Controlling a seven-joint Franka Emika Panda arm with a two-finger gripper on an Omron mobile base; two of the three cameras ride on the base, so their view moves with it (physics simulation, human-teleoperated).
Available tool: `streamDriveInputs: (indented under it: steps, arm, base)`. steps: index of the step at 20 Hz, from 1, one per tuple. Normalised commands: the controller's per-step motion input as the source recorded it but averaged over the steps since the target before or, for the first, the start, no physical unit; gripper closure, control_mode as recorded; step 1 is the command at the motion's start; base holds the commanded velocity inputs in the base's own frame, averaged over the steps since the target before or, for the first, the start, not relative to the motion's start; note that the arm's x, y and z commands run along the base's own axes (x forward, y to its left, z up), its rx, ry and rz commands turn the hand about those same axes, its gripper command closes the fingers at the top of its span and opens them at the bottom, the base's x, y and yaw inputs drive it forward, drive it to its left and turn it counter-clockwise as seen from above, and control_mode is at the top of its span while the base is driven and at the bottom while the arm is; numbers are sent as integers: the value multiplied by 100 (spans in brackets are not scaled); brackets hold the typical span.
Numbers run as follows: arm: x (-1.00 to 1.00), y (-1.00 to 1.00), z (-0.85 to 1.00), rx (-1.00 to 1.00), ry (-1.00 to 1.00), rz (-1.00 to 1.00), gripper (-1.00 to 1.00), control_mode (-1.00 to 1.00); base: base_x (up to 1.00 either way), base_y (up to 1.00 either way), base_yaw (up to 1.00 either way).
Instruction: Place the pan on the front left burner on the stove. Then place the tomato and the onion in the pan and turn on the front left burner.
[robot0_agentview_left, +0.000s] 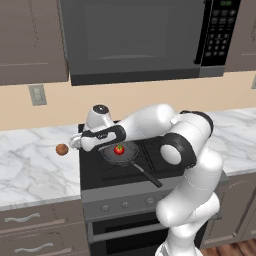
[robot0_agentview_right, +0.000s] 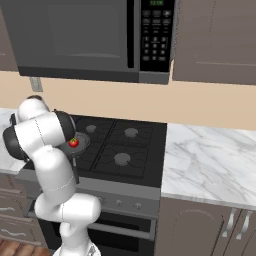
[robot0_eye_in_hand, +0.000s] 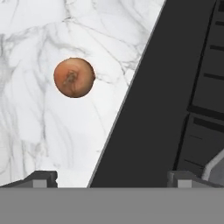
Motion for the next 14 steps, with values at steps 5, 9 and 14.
streamDriveInputs:
  steps: [5,9,14]
  arm:
    - [0,28,0,0,-2,0,-100,-100]
    - [0,27,0,0,0,0,-100,-100]
    - [0,31,0,0,0,0,-100,-100]
  base:
    - [0,0,0]
    - [0,0,0]
    - [0,0,0]
